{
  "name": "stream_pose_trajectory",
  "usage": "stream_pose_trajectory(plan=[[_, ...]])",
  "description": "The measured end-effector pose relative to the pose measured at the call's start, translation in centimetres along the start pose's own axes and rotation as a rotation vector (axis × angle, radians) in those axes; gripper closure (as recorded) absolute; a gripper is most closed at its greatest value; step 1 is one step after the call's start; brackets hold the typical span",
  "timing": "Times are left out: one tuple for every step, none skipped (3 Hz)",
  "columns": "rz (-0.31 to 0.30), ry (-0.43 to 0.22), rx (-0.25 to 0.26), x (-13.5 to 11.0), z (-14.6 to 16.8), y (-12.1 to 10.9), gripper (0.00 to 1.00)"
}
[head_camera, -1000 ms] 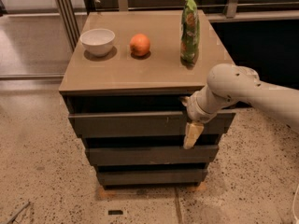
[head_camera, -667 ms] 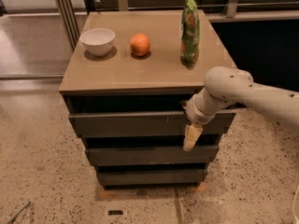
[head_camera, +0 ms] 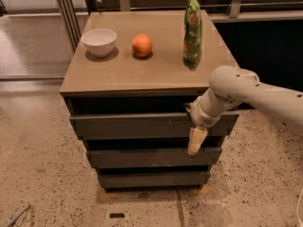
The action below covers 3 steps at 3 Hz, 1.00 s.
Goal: Open top drawer
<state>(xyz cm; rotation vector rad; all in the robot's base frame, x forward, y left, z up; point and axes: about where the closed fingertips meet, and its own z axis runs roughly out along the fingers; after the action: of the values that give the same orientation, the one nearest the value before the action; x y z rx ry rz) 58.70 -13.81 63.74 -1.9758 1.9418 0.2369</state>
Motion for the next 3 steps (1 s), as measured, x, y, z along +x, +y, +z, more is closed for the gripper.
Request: stream_pose_trajectory(plan=[[0.036, -0.021, -0.071, 0.5, -0.6, 2.1, 0.0], [0.061, -0.04, -0.113, 0.7, -1.0, 3.8, 0.0], [0.061, -0.04, -0.113, 0.6, -1.3, 3.7, 0.0]])
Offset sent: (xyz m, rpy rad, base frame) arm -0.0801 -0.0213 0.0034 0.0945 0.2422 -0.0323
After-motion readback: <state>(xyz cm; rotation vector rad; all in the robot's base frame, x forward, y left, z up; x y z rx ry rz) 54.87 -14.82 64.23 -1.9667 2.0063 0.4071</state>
